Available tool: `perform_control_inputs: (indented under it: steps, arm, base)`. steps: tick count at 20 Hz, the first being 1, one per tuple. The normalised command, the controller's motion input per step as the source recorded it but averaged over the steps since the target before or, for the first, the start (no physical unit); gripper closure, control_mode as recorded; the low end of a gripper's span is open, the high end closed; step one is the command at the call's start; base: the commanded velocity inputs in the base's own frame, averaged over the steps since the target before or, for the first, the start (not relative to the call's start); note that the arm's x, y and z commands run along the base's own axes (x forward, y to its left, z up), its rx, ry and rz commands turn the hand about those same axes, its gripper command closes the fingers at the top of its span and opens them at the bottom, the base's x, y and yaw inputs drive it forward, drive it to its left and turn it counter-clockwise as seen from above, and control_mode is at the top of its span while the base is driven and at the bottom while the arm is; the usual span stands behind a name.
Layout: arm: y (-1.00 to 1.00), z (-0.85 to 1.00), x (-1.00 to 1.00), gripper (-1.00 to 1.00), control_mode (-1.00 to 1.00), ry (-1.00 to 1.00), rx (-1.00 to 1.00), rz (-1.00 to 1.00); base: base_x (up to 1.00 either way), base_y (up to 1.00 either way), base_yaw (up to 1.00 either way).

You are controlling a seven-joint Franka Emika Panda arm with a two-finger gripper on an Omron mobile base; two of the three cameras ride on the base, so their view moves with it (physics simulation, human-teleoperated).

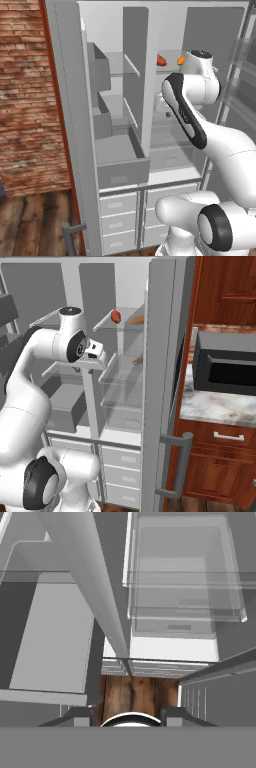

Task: Take the carrot and sweet potato from the fridge shelf and place them in the freezer drawer to begin freezing them.

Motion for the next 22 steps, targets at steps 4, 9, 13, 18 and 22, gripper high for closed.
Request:
perform_control_inputs:
  steps: [4,9,13,18,22]
  arm:
    - [0.04,0.00,-0.14,-1.00,-1.00,-0.02,0.00,0.00]
    - [0.47,-0.14,-0.12,-1.00,-1.00,-0.15,-0.03,0.02]
    - [0.72,-0.25,-0.08,-1.00,-1.00,-0.13,0.02,0.09]
    - [0.60,-0.04,0.01,-1.00,-1.00,-0.05,0.09,0.04]
    - [0.68,0.00,0.18,-1.00,-1.00,0.00,0.05,0.00]
  base:
    - [0.00,0.00,0.00]
    - [0.00,0.00,0.00]
    - [0.00,0.00,0.00]
    - [0.00,0.00,0.00]
    - [0.00,0.00,0.00]
